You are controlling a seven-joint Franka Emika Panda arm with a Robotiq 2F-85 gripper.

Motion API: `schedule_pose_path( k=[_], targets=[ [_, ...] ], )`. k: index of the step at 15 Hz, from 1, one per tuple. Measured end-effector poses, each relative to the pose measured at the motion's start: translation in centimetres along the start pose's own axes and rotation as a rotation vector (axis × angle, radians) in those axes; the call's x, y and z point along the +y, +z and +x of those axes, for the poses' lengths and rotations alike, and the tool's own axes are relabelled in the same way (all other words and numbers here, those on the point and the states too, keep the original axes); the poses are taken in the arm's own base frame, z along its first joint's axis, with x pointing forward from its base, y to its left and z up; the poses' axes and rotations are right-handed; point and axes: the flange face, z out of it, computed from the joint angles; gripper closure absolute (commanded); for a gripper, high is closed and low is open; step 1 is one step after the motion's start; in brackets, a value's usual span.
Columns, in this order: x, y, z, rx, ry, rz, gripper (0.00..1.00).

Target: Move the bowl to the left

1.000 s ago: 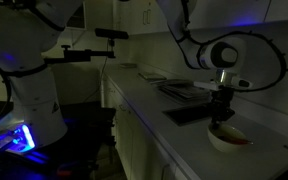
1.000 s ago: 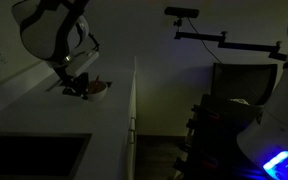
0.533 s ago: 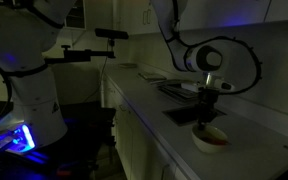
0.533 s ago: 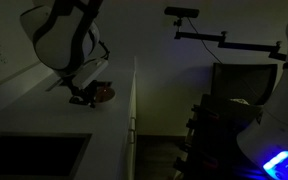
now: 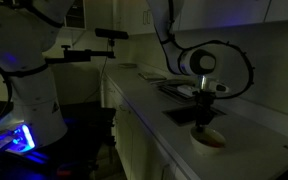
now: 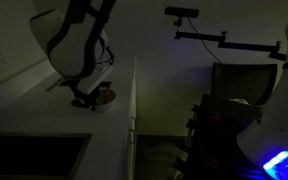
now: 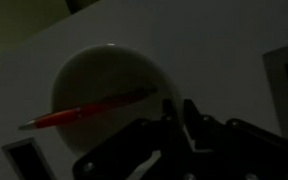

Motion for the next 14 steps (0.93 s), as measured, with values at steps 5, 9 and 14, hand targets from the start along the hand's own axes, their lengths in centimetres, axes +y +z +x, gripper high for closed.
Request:
schedule_pose_path(
  k=[5, 9, 14],
  targets=[
    [0.2, -2.2, -0.3, 0.025, 0.001, 0.009, 0.11],
    [1.6, -6.5, -0.9, 0.012, 0.006, 0.082, 0.0],
    [3.9, -11.9, -2.4, -0.007, -0.021, 0.152, 0.0]
  ],
)
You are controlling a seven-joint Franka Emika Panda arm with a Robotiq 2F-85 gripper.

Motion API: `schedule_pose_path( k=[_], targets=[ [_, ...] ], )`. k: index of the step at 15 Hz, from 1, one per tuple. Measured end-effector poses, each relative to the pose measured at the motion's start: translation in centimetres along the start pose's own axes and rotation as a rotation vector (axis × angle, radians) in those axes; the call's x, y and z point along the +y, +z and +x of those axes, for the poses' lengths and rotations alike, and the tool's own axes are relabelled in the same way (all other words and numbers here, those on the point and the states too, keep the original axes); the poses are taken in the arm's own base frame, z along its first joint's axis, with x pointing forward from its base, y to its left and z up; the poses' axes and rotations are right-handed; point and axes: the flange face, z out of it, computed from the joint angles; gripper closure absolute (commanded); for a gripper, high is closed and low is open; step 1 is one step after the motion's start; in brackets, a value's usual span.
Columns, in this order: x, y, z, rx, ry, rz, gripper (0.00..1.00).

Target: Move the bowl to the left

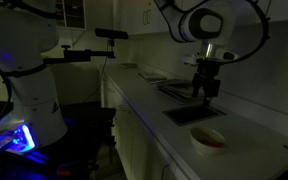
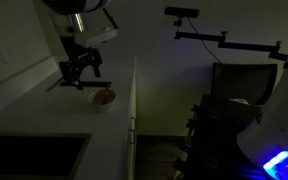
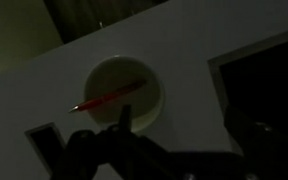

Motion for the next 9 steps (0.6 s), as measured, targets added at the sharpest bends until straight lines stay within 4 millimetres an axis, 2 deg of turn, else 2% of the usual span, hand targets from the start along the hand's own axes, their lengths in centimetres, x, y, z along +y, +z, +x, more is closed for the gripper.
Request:
schedule_pose_path(
  k=[4, 9],
  targets=[
    [0.2, -1.6, -1.1, -0.016, -0.031, 0.027, 0.0],
    [0.1, -1.8, -1.6, -0.028, -0.077, 0.046, 0.0]
  ],
)
